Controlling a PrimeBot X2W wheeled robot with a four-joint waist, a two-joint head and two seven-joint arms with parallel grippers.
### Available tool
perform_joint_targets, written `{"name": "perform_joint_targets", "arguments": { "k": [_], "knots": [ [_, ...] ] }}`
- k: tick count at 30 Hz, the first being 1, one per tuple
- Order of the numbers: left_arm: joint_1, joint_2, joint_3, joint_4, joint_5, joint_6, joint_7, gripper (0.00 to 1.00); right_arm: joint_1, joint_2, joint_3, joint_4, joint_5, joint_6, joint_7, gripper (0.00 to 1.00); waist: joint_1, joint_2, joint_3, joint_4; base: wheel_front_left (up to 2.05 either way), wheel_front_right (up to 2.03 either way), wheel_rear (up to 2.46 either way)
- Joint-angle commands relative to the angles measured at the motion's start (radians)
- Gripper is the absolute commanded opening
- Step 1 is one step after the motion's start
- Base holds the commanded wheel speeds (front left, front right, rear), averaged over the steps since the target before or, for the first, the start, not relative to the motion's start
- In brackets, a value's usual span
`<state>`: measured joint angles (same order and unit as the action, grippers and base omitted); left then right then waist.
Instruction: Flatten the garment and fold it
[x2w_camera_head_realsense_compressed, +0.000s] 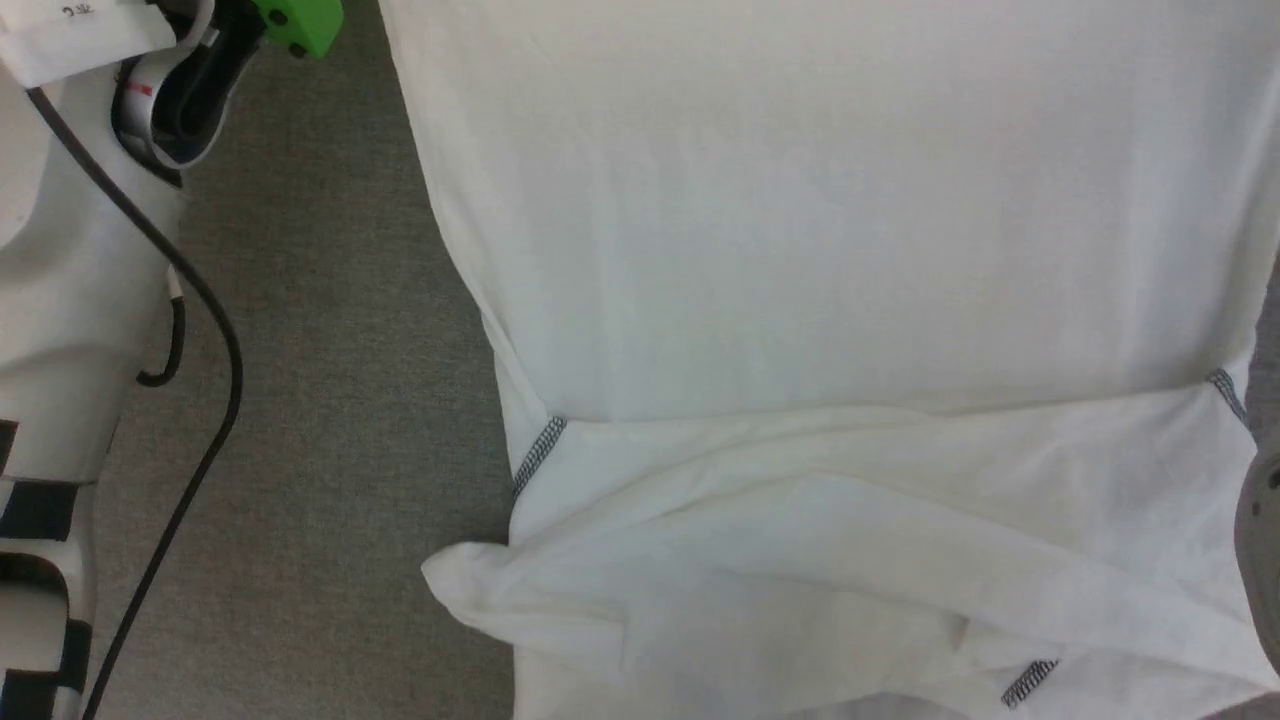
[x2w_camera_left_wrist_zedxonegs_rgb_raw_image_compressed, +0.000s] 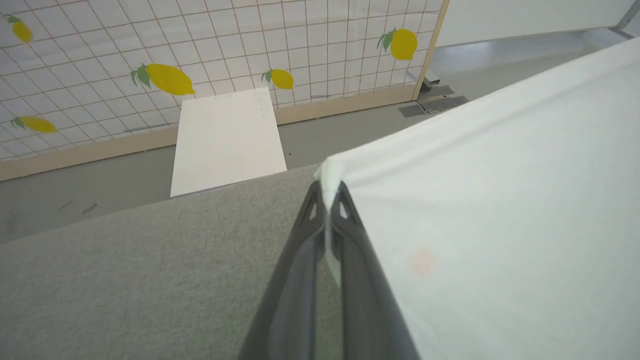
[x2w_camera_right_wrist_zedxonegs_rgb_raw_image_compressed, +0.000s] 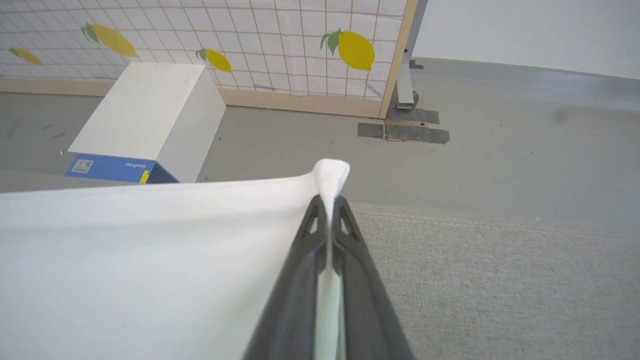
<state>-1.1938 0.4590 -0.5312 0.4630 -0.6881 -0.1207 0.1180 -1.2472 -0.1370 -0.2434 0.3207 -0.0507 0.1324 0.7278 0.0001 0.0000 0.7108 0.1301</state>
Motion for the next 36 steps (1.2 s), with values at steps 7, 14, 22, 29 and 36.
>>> {"name": "perform_joint_targets", "arguments": {
  "k": [7,14,22,29,36],
  "knots": [
    [0.025,0.032,0.005,-0.003,0.012,0.004,-0.084,0.00,0.080,-0.043,0.012,-0.035,0.109,-0.002,-0.052,0.00,-0.0001,0.0000,-0.145,-0.035,0.00,0.00,0.00],
    [0.206,0.101,-0.006,-0.144,-0.002,0.001,-0.154,0.00,0.294,-0.092,0.066,-0.190,0.271,-0.002,-0.019,0.00,-0.0001,0.0000,-0.273,-0.047,0.00,0.00,0.00],
    [0.544,0.196,-0.014,-0.455,-0.016,0.094,-0.189,0.00,0.669,-0.087,0.064,-0.466,0.417,-0.002,0.075,0.00,-0.0001,0.0000,-0.418,-0.054,0.00,0.00,0.00],
    [0.837,0.217,-0.042,-0.673,-0.039,0.216,-0.216,0.00,0.984,-0.012,0.014,-0.623,0.478,-0.002,0.109,0.00,-0.0001,0.0000,-0.497,-0.054,0.00,0.00,0.00],
    [1.053,0.213,-0.102,-0.734,-0.017,0.287,-0.277,0.00,1.248,0.044,0.002,-0.709,0.520,-0.002,0.074,0.00,-0.0001,0.0000,-0.531,-0.054,0.00,0.00,0.00]
  ]
}}
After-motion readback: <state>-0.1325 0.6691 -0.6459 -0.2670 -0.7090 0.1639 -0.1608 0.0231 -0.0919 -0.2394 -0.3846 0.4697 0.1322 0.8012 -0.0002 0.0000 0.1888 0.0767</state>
